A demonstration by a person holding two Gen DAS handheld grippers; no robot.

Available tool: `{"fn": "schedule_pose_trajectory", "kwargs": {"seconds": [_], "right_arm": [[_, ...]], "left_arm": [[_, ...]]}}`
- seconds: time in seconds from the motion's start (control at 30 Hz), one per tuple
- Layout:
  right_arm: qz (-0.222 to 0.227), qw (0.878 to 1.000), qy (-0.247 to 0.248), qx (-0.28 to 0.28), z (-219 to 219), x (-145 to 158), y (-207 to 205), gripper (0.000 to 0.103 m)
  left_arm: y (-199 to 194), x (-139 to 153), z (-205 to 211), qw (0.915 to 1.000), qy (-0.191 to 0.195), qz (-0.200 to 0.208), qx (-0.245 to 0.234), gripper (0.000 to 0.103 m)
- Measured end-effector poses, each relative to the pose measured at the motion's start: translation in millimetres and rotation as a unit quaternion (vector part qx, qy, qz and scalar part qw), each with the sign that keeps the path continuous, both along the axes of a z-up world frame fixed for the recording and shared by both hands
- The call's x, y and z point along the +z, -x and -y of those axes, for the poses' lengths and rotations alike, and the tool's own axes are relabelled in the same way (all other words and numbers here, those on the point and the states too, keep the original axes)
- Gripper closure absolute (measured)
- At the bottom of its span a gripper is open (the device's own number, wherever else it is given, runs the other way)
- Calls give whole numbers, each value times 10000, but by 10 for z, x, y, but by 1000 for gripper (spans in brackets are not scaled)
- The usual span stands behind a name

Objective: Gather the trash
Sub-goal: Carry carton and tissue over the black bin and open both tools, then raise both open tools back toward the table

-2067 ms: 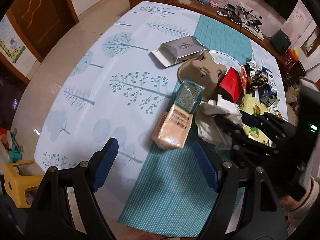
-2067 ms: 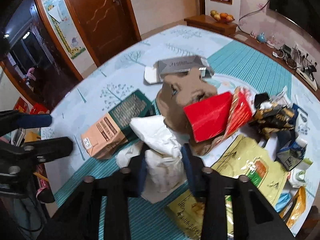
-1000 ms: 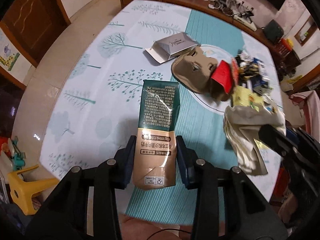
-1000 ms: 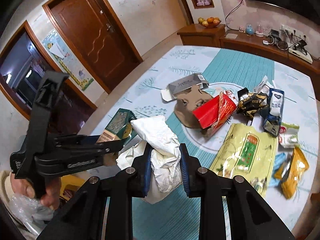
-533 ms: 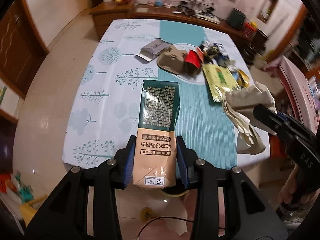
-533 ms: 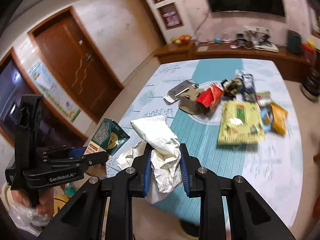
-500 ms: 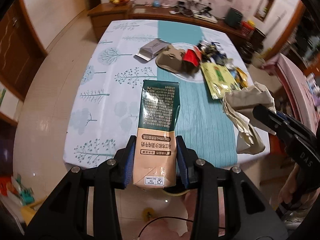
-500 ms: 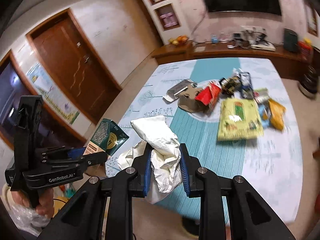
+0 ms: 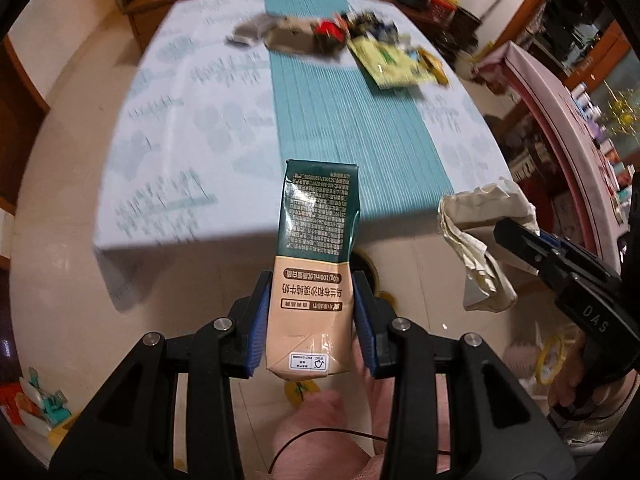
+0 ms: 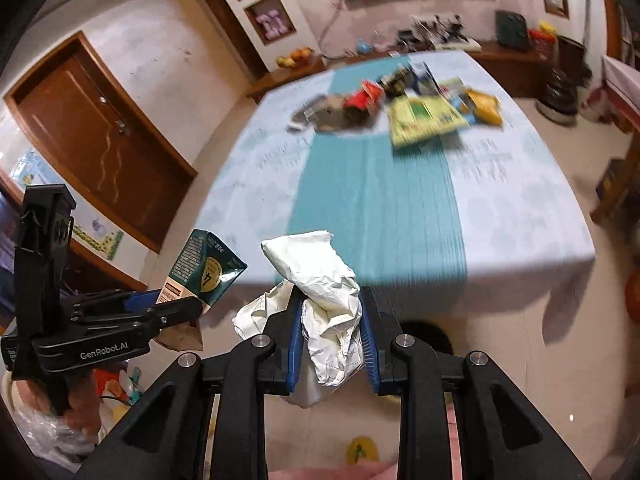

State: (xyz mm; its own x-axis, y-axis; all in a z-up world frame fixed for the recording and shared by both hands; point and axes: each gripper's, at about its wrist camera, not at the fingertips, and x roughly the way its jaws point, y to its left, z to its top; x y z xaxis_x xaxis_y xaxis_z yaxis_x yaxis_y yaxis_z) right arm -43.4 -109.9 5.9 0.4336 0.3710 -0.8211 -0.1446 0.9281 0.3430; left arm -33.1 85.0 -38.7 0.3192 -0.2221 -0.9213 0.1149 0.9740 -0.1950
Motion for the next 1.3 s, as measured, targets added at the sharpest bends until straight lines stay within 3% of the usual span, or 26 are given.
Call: {"fn": "schedule_pose_trajectory", "kwargs": {"seconds": [0.13, 0.3, 0.5, 0.7, 0.93, 1.1, 1.2, 1.3], "right_arm": [[-331, 9993, 69, -138, 95, -318, 214, 79], [-770, 9965, 97, -302, 271, -955, 322, 79], [-1131, 9926, 228, -373, 446, -2053, 339, 78], [-1377, 9889, -13, -557, 635, -3220, 233, 77], [-1608, 9835, -263, -791, 750, -4339, 26, 61], [-1505, 9858, -117, -742, 689, -4572, -46, 59], [-1384, 9876, -96, -728, 659, -4500, -71, 59], [-1337, 9883, -124, -729, 630, -4244, -32, 59]], "left_arm": [[159, -296, 173, 9996, 24, -258, -146, 69], [243, -871, 492, 9979, -14, -591, -283, 69], [208, -1874, 835, 9959, -102, -841, -329, 68], [49, -2832, 1088, 9965, -135, -741, -372, 68], [-115, -3734, 1223, 9961, -236, -748, -413, 65], [-177, -3922, 1148, 9967, -294, -685, -307, 54], [-212, -3802, 1070, 9973, -313, -592, -289, 53], [-125, -3565, 1022, 9981, -269, -479, -286, 42]]}}
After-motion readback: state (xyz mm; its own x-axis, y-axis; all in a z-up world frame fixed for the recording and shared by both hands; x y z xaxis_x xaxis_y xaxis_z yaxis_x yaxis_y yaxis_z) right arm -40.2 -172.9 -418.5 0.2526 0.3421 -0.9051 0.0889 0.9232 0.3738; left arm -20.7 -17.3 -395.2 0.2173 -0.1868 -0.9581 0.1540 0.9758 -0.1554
